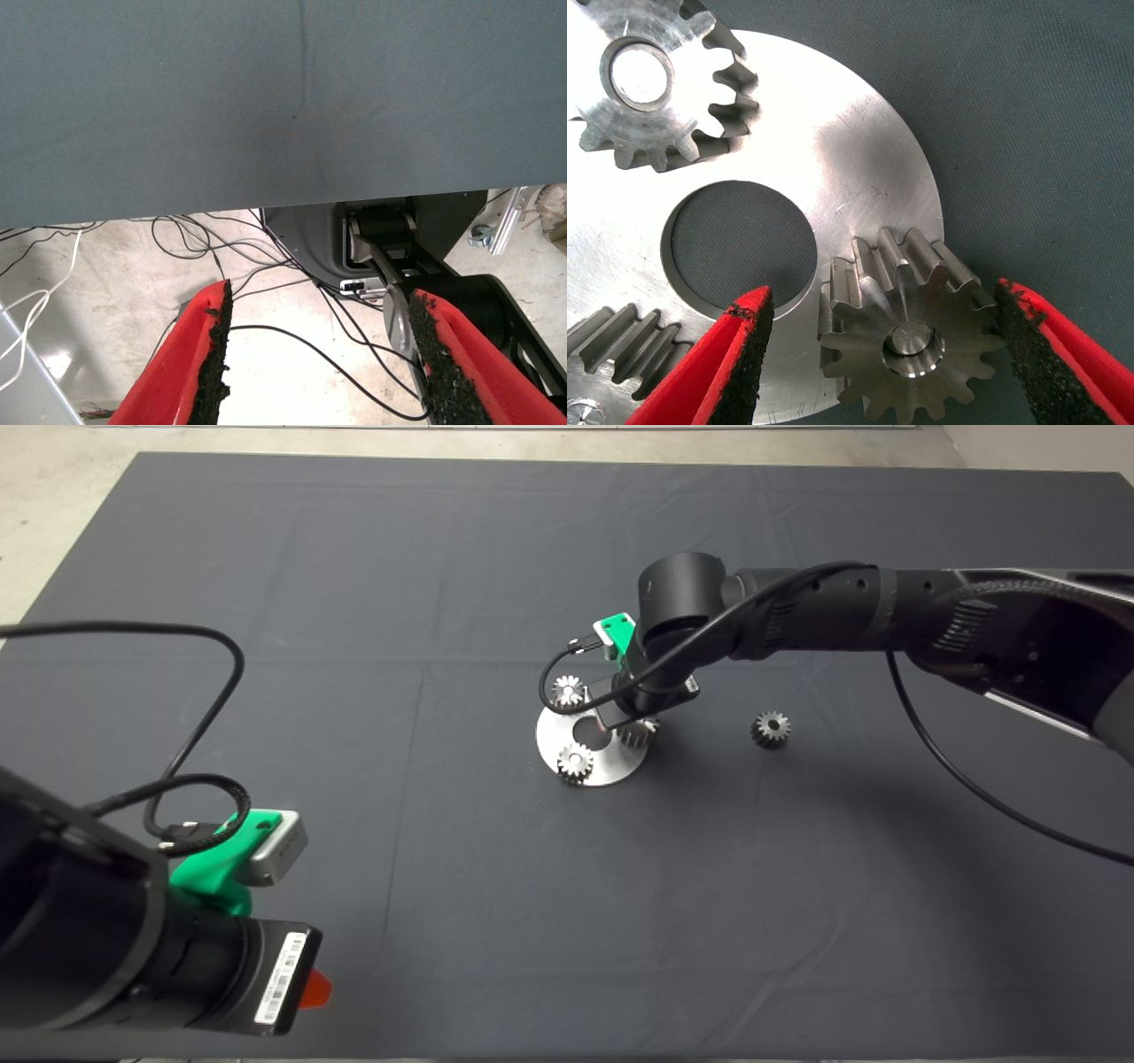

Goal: Remove an incorrectly installed larger gear and replace it with the correct smaller gear

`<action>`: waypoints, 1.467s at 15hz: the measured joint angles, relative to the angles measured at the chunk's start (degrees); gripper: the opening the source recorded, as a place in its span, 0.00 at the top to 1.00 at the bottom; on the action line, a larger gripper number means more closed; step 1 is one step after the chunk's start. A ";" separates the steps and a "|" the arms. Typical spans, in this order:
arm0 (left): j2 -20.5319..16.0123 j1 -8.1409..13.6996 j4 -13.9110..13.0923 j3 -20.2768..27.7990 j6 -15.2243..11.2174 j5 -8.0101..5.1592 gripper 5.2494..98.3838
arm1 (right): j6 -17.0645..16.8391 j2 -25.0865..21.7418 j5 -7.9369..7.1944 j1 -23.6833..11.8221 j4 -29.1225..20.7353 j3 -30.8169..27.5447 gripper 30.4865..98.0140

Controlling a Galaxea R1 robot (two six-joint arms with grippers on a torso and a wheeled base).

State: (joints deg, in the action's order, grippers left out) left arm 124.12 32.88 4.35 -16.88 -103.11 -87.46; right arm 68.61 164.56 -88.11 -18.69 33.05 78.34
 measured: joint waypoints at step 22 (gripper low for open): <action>0.02 0.00 0.00 0.00 0.00 0.00 0.53 | 0.73 -3.17 1.32 0.12 0.46 -2.99 0.83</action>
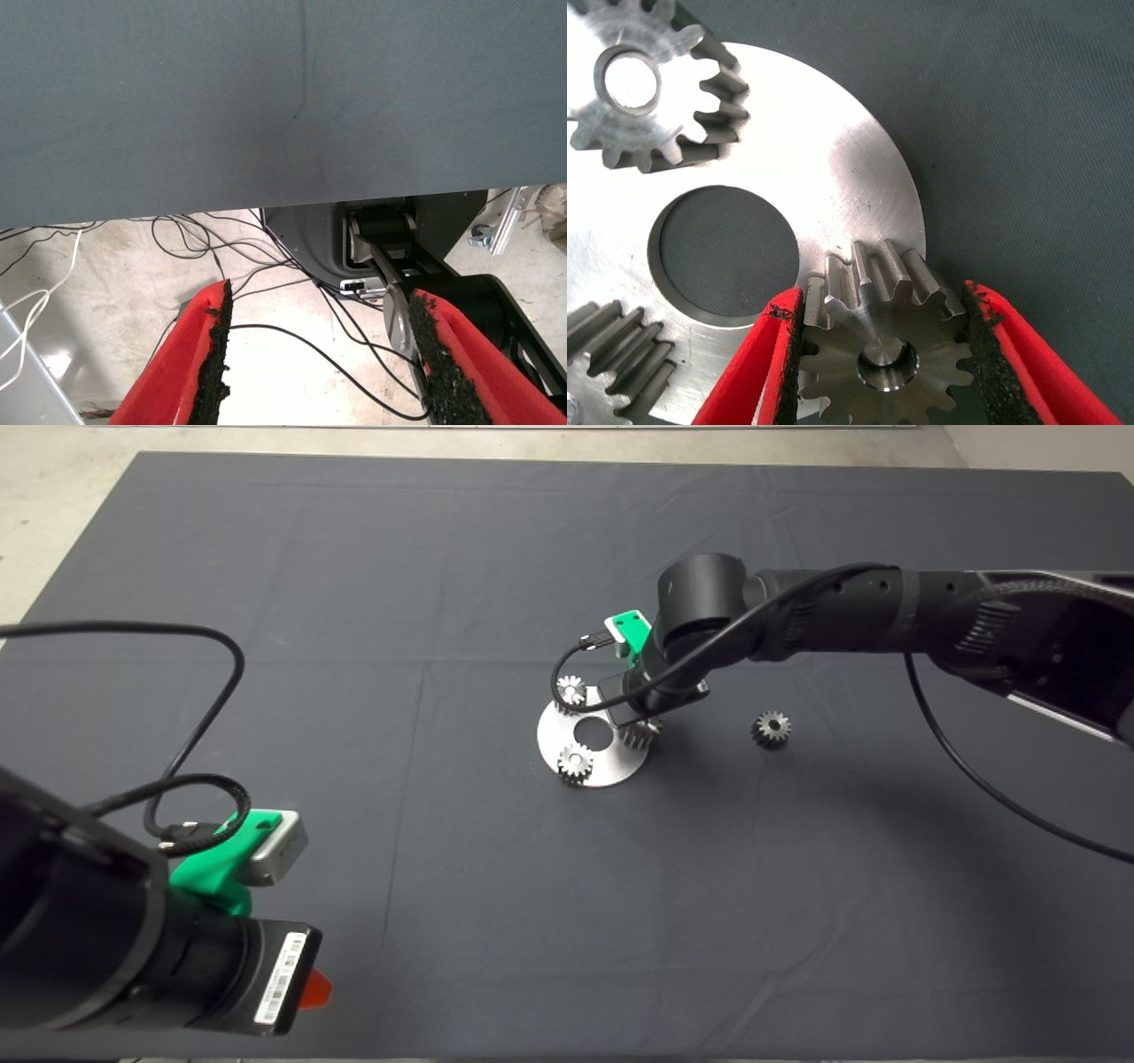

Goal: Remove an incorrectly installed larger gear and replace it with the correct smaller gear

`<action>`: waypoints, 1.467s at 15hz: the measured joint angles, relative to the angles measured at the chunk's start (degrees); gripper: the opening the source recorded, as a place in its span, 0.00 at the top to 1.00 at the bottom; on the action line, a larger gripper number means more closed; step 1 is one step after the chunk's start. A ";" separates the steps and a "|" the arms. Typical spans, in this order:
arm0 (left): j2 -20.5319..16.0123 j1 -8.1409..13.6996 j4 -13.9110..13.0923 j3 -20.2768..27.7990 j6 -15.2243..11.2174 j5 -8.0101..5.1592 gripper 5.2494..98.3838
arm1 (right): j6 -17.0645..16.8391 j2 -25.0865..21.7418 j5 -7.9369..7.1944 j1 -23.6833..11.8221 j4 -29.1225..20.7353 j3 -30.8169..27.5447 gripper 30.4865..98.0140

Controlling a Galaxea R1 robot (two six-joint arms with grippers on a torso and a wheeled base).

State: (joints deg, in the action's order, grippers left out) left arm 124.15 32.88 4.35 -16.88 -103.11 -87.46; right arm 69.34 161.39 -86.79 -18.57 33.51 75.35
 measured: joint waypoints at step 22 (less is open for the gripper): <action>0.49 0.00 0.02 -0.01 0.02 0.02 0.53 | 0.85 -2.44 -0.69 -13.01 -9.54 -1.40 0.89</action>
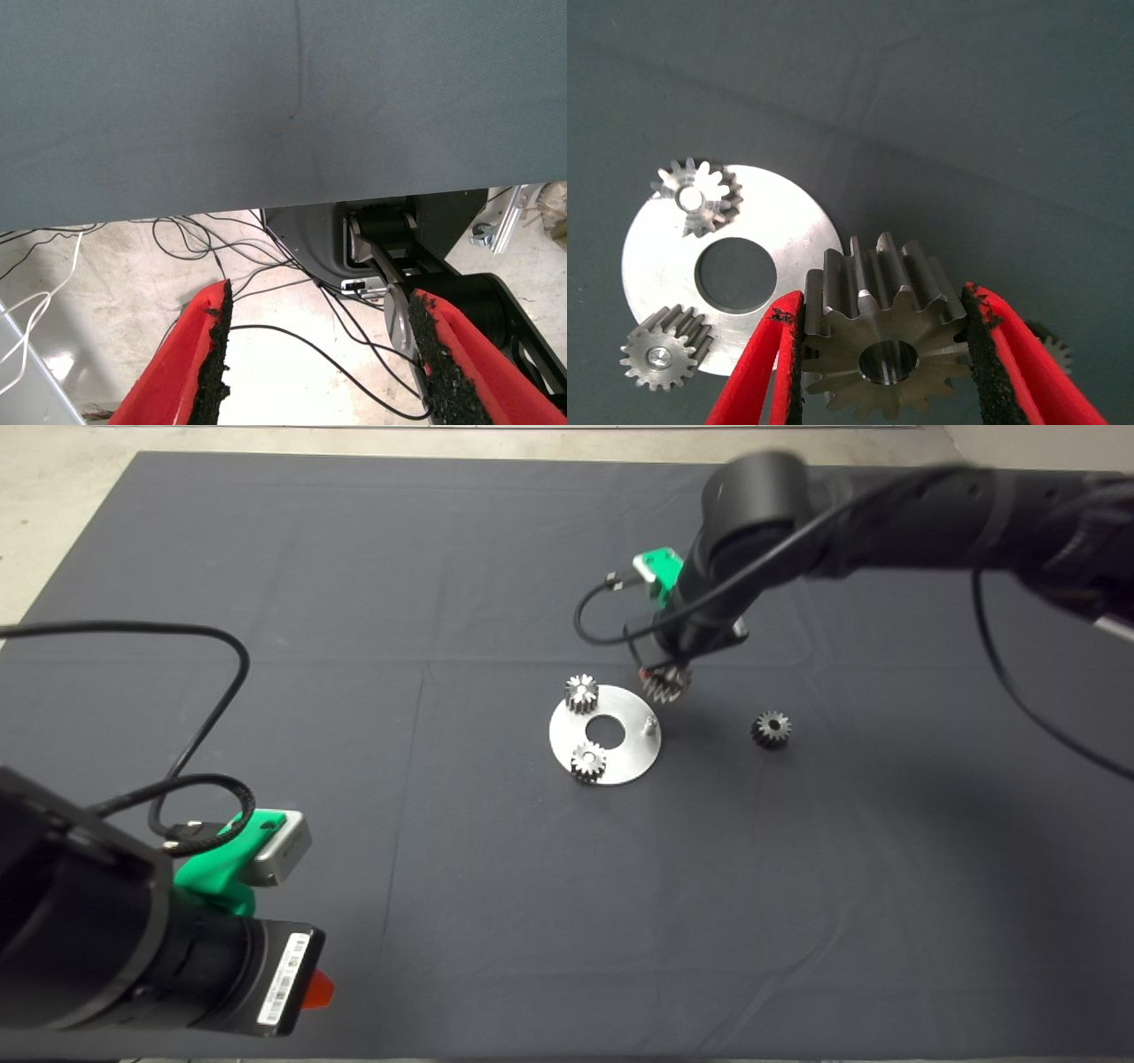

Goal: Remove an incorrectly installed larger gear and replace it with the correct smaller gear

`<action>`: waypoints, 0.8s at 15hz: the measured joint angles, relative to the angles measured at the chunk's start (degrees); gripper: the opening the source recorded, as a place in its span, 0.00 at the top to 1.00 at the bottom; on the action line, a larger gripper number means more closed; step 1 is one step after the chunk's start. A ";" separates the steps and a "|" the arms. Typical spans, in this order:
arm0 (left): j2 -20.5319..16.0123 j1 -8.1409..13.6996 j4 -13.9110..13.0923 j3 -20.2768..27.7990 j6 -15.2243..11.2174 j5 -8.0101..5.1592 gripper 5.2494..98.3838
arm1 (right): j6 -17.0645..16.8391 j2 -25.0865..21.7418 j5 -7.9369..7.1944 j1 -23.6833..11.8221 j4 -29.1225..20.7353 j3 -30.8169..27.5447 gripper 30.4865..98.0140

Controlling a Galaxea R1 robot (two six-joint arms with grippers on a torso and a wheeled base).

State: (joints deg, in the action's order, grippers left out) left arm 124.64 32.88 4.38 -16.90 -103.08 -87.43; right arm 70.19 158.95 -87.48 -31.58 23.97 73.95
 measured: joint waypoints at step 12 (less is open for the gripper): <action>1.44 0.00 0.05 0.00 0.02 -0.02 0.53 | 0.41 -28.28 -0.99 5.95 -4.87 -6.69 0.90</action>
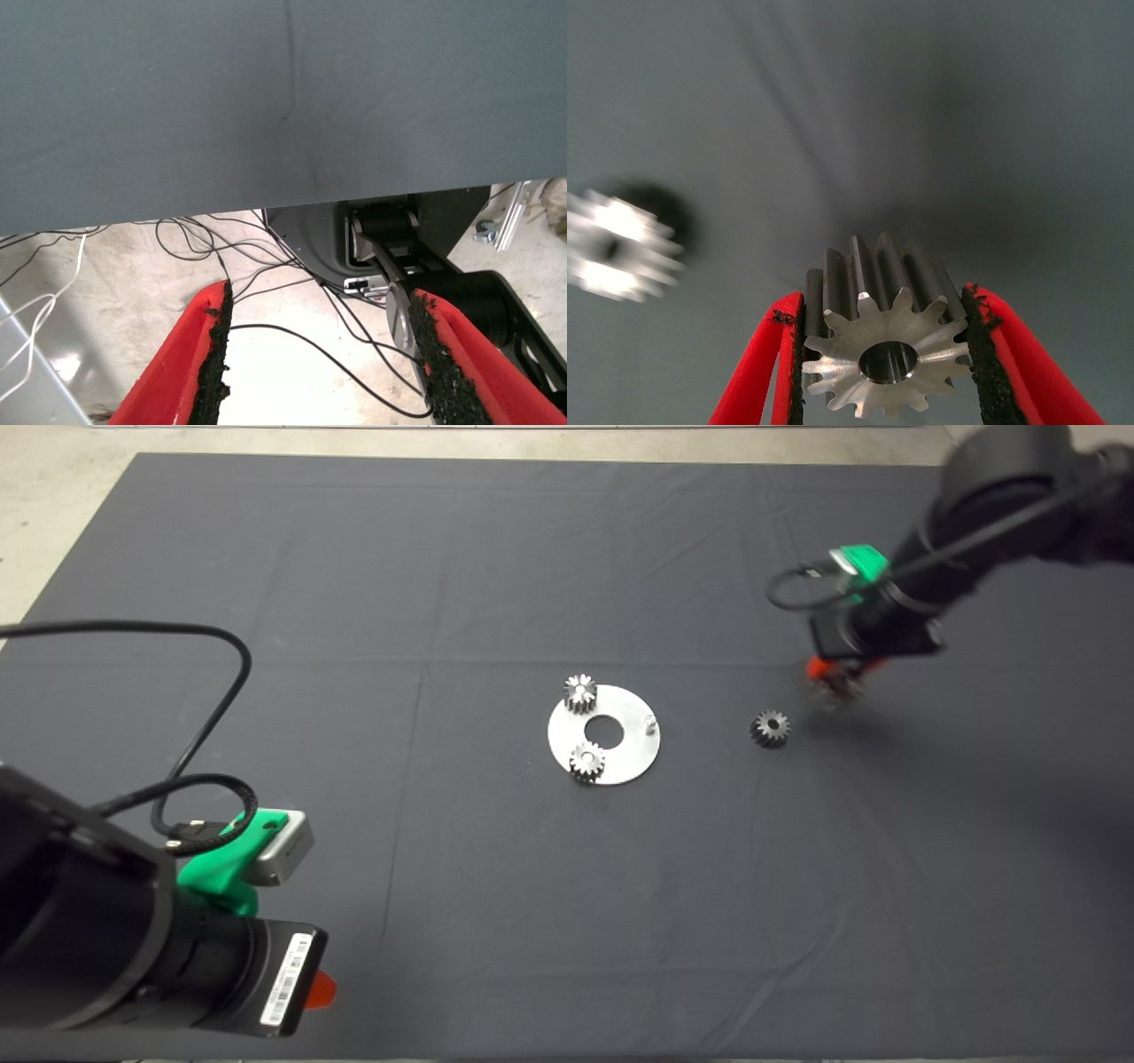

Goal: Remove an incorrectly installed larger gear and replace it with the correct smaller gear

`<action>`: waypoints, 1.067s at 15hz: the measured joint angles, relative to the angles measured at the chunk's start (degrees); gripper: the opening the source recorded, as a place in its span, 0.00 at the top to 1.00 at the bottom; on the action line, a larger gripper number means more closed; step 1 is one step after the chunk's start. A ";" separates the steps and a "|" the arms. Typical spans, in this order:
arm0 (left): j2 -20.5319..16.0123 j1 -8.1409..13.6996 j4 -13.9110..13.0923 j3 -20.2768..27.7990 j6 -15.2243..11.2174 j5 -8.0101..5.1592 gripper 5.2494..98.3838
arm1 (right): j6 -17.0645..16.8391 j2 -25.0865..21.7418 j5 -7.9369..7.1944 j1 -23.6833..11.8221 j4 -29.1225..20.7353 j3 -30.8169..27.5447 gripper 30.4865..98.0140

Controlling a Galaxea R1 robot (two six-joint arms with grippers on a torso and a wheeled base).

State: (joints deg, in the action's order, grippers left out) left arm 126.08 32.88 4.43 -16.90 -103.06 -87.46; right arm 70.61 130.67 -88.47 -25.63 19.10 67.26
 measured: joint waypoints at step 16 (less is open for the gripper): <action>4.59 -0.96 0.06 -0.74 -1.57 0.00 0.53 | 1.90 -7.19 1.26 5.80 -0.15 -11.53 0.89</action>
State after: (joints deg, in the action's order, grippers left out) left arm 130.67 31.91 4.49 -17.64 -104.63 -87.46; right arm 72.51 123.47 -87.21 -19.83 18.96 55.74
